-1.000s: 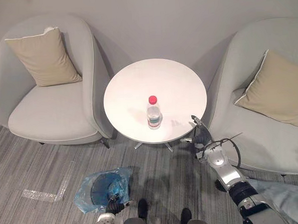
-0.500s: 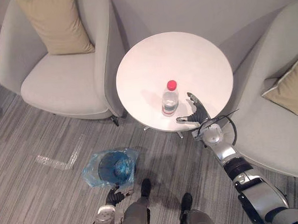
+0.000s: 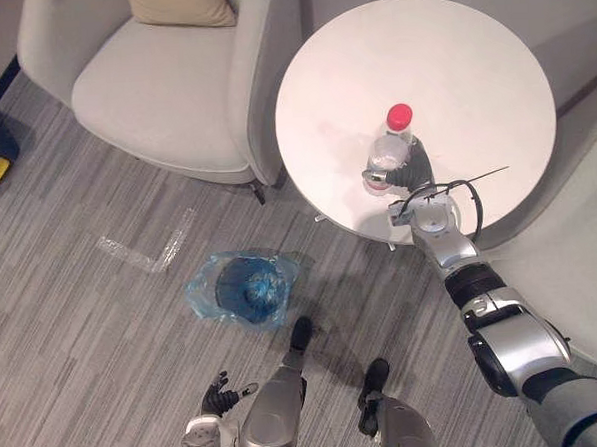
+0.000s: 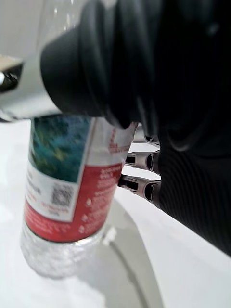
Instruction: Gather rubbish on tea table into small bin, then transfer packed bag to large trash can.
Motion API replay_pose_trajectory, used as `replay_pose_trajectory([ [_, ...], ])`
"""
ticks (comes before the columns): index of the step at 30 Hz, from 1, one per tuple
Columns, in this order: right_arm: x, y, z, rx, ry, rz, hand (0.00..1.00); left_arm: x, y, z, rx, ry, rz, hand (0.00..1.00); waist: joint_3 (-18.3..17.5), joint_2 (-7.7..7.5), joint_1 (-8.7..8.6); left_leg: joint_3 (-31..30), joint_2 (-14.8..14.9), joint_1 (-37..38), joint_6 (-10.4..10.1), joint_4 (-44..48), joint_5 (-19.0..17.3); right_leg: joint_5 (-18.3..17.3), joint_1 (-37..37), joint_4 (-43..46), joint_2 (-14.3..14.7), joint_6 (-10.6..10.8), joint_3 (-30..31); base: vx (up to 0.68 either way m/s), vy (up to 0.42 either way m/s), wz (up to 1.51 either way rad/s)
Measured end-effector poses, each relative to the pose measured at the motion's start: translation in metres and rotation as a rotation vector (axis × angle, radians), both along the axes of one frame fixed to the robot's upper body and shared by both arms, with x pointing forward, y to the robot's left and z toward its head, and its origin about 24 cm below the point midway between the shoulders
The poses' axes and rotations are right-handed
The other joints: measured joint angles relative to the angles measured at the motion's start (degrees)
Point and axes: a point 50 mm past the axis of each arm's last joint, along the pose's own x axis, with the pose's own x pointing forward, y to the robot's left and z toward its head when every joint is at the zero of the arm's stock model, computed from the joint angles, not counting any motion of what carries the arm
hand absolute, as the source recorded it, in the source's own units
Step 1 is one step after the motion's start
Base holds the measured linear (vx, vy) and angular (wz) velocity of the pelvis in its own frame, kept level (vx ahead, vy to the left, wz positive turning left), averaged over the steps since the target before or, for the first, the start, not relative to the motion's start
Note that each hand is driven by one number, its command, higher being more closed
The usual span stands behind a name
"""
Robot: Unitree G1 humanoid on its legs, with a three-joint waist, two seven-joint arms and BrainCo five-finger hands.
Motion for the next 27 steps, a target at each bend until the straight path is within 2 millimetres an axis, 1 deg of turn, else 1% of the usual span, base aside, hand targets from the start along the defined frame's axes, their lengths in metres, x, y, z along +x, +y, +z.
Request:
replay_pose_trajectory([
  [3,0.001,-0.006,0.003,0.043,-0.009,-0.032,1.0,0.0,-0.001,0.0,-0.005,-0.003,0.003,0.0,0.1,0.21,0.26,-0.5,-0.1,0.0,-0.1,-0.2,0.4,0.0,0.2,0.0,0.0,0.0,-0.7,-0.03,0.003,0.1],
  [6,0.0,-0.004,0.005,0.046,-0.02,-0.027,1.0,0.0,-0.002,0.0,-0.006,-0.001,0.003,0.0,0.1,0.21,0.13,-0.5,0.0,0.0,-0.2,-0.3,0.7,0.0,0.2,0.0,-0.1,0.0,-0.8,-0.04,0.012,0.02],
  [8,-0.003,-0.001,0.007,0.05,-0.045,-0.009,1.0,0.0,-0.002,0.0,-0.006,0.002,0.003,0.0,0.1,0.21,-0.12,-0.3,0.2,0.1,-0.2,-0.5,0.9,0.0,0.3,0.0,-0.2,0.1,-0.7,-0.04,0.01,-0.01],
  [9,-0.011,0.002,0.006,0.056,-0.073,0.02,1.0,-0.001,-0.001,-0.001,-0.006,0.005,0.003,0.0,0.1,0.2,-0.36,-0.1,0.3,0.7,-0.2,-1.4,1.4,0.1,0.4,0.0,-0.2,0.1,-0.5,0.0,0.0,0.0],
  [10,-0.013,0.004,0.006,0.056,-0.082,0.032,1.0,-0.001,-0.001,-0.001,-0.006,0.007,0.003,0.0,0.1,0.2,-0.47,0.0,0.3,0.9,-0.1,-1.6,1.5,0.1,0.4,0.0,-0.3,0.1,-0.4,-0.03,0.02,-0.08],
  [11,-0.023,0.007,0.0,0.062,-0.094,0.066,1.0,-0.003,-0.001,-0.002,-0.005,0.018,0.003,0.0,0.1,0.17,-0.72,0.6,0.3,1.7,0.0,-2.2,1.6,0.2,0.8,0.0,-0.4,0.3,0.0,-0.02,0.026,-0.24],
  [12,-0.033,0.011,-0.011,0.077,-0.087,0.101,1.0,-0.005,-0.001,-0.002,-0.001,0.027,-0.004,0.0,0.0,0.0,-0.96,1.5,0.4,2.8,0.0,-2.8,1.7,0.3,1.2,0.0,-0.5,0.5,1.0,-0.02,0.03,-0.29],
  [13,-0.036,0.013,-0.014,0.083,-0.085,0.113,1.0,-0.006,-0.001,-0.003,0.001,0.03,-0.009,0.0,0.0,-0.07,-1.15,1.7,0.4,3.1,0.0,-2.9,1.7,0.4,1.2,0.0,-0.6,0.6,1.3,-0.02,0.03,-0.45],
  [14,-0.046,0.019,-0.022,0.094,-0.083,0.15,1.0,-0.007,0.0,-0.003,0.01,0.036,-0.022,0.0,-0.1,-0.14,-1.87,2.9,0.4,3.9,0.3,-3.6,1.8,0.5,1.1,0.0,-0.7,0.8,2.5,-0.02,0.025,-0.38],
  [15,-0.052,0.02,-0.027,0.094,-0.077,0.163,1.0,-0.008,0.0,-0.003,0.014,0.041,-0.029,0.0,-0.1,-0.15,-2.23,3.2,0.4,4.3,0.3,-3.9,1.9,0.6,1.1,-0.1,-0.7,1.0,3.1,-0.04,0.034,-0.44],
  [16,-0.062,0.02,-0.036,0.089,-0.061,0.18,1.0,-0.009,0.001,-0.004,0.02,0.051,-0.041,0.0,-0.4,-0.35,-3.12,3.9,0.4,4.6,0.4,-4.1,2.0,0.8,1.0,-0.2,-0.8,1.3,3.9,-0.04,0.027,-0.26],
  [17,-0.066,0.019,-0.04,0.089,-0.052,0.184,1.0,-0.01,0.001,-0.005,0.023,0.057,-0.044,0.0,-0.6,-0.49,-3.4,4.2,0.4,4.6,0.5,-4.1,2.0,0.8,0.9,-0.2,-0.8,1.3,4.0,-0.04,0.025,-0.26],
  [18,-0.078,0.019,-0.053,0.101,-0.022,0.196,1.0,-0.013,0.005,-0.006,0.034,0.074,-0.044,0.0,-1.3,-1.13,-4.44,4.7,0.5,5.0,0.5,-4.3,2.0,0.9,0.9,-0.3,-0.8,1.5,4.7,-0.03,0.01,-0.17],
  [19,-0.084,0.019,-0.059,0.11,-0.009,0.199,1.0,-0.013,0.006,-0.006,0.038,0.08,-0.047,0.0,-1.7,-1.4,-4.74,5.0,0.5,5.1,0.5,-4.3,2.0,0.9,1.0,-0.4,-0.8,1.6,5.0,-0.02,0.007,-0.23],
  [20,-0.091,0.019,-0.066,0.121,0.012,0.203,1.0,-0.014,0.008,-0.006,0.044,0.086,-0.051,0.0,-2.4,-1.83,-4.95,5.7,0.7,5.4,0.5,-4.5,2.0,1.0,1.0,-0.5,-0.8,1.6,5.5,-0.01,0.004,-0.29],
  [21,-0.104,0.019,-0.079,0.131,0.05,0.209,1.0,-0.018,0.009,-0.008,0.047,0.108,-0.064,0.0,-4.2,-2.46,-5.38,6.5,0.7,5.8,0.5,-4.8,2.0,1.2,1.0,-1.1,-0.7,1.9,6.6,0.0,0.003,-0.45],
  [22,-0.113,0.021,-0.087,0.137,0.073,0.212,1.0,-0.021,0.01,-0.009,0.054,0.123,-0.072,0.0,-5.4,-2.91,-5.59,7.6,0.9,6.8,0.5,-5.4,1.9,1.3,1.1,-1.2,-0.6,2.0,7.7,0.01,0.004,-0.42],
  [23,-0.117,0.021,-0.09,0.138,0.08,0.21,1.0,-0.023,0.011,-0.01,0.058,0.13,-0.076,0.0,-5.8,-3.05,-5.77,7.9,0.9,7.0,0.6,-5.4,1.9,1.3,1.2,-1.2,-0.6,2.0,8.2,0.0,0.013,-0.47],
  [25,-0.133,0.02,-0.105,0.189,0.124,0.191,1.0,-0.032,0.013,-0.013,0.064,0.176,-0.078,0.0,-7.9,-3.39,-7.22,10.2,0.9,8.9,0.8,-5.7,1.4,1.8,1.8,-1.7,-0.5,2.2,10.5,-0.03,0.023,-0.48],
  [27,-0.142,0.02,-0.113,0.207,0.156,0.183,1.0,-0.04,0.013,-0.015,0.063,0.198,-0.073,0.0,-9.2,-3.37,-7.8,12.2,1.1,10.0,1.1,-5.7,0.8,2.3,1.8,-2.5,-0.5,2.3,12.3,-0.07,0.035,-0.59],
])
